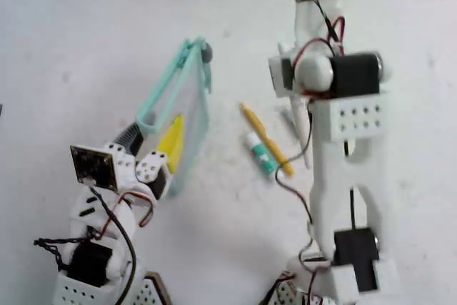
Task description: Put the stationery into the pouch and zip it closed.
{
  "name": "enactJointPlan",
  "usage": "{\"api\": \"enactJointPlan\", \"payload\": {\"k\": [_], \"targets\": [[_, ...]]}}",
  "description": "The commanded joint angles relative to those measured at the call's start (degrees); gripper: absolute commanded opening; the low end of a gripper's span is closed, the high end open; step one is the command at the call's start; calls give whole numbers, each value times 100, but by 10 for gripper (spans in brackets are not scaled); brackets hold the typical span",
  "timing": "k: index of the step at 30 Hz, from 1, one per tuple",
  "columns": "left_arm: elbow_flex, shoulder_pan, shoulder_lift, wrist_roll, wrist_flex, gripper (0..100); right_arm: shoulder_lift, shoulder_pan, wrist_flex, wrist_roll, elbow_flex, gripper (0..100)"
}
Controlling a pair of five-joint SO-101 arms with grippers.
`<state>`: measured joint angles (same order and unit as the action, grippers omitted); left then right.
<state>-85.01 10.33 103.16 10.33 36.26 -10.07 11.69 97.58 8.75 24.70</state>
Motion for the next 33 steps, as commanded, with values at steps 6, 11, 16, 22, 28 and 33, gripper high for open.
{"api": "enactJointPlan", "payload": {"k": [6,11,16,22,28,33], "targets": [[44,-4,-31,53,-26,186,-2246,57,-453,9,-1407,18],[79,66,-31,62,-167,189,-3099,57,-1543,-18,-2031,17],[70,514,-31,62,-132,199,-3723,884,-3046,9,-2637,17],[79,980,-31,-554,114,229,-4312,2686,-4796,431,-3112,16],[62,971,-31,-642,114,229,-4312,2985,-6343,492,-3877,16],[62,945,-31,-659,105,229,-4312,3081,-7398,492,-4756,16]]}}
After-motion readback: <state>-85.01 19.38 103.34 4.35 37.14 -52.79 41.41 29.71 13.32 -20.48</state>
